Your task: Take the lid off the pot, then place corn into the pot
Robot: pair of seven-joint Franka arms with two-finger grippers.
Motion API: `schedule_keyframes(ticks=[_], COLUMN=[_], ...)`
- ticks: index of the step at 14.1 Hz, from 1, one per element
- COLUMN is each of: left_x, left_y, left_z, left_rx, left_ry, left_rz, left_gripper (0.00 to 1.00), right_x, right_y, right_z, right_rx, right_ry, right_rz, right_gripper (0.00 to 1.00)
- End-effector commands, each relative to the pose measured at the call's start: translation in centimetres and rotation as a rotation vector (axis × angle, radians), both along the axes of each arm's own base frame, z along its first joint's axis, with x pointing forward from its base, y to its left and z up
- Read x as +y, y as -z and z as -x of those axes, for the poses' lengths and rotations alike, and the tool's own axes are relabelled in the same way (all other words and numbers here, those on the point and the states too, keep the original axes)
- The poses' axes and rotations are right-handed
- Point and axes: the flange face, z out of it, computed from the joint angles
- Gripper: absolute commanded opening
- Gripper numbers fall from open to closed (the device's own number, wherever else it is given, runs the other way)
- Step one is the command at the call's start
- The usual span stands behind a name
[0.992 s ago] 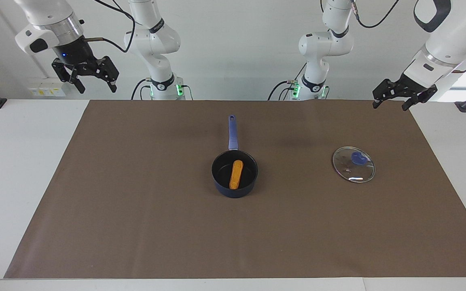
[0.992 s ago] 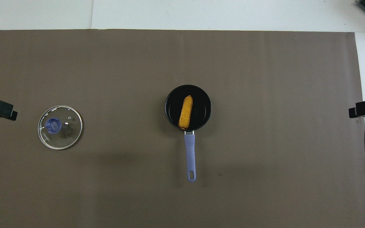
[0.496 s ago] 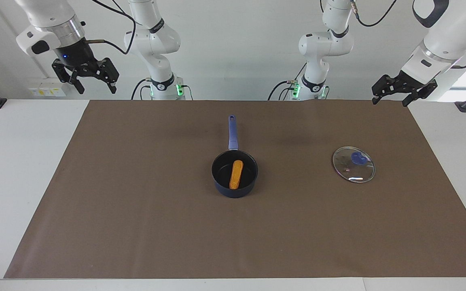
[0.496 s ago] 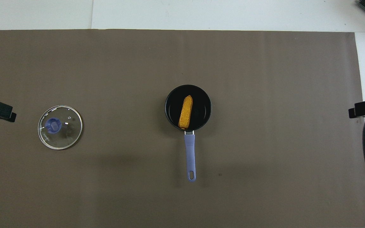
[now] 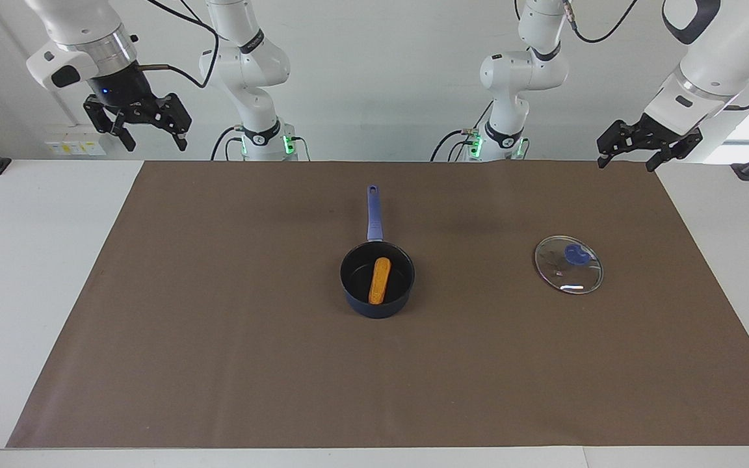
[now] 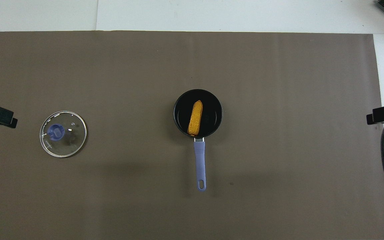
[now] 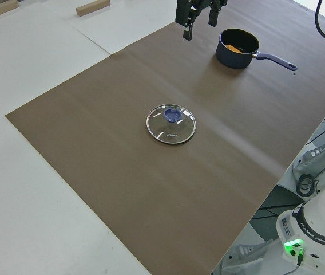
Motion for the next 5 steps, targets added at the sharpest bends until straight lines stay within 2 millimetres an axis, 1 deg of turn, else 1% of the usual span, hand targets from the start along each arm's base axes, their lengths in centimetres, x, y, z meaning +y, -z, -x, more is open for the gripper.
schedule_keyframes(ticks=[1,5], left_x=[-0.01,-0.26], left_y=[-0.37,-0.29], left_z=[0.03,0.03], left_rx=[-0.01,-0.008], left_ry=[0.009,0.012], left_rz=[-0.009,-0.01], left_gripper=[1.0,1.0], right_x=[0.06,0.08], right_y=[-0.08,-0.08], right_z=[0.24,0.24], right_rx=[-0.006,-0.006], right_ry=[-0.023,-0.023], right_rz=[-0.003,-0.004], right_gripper=[1.0,1.0])
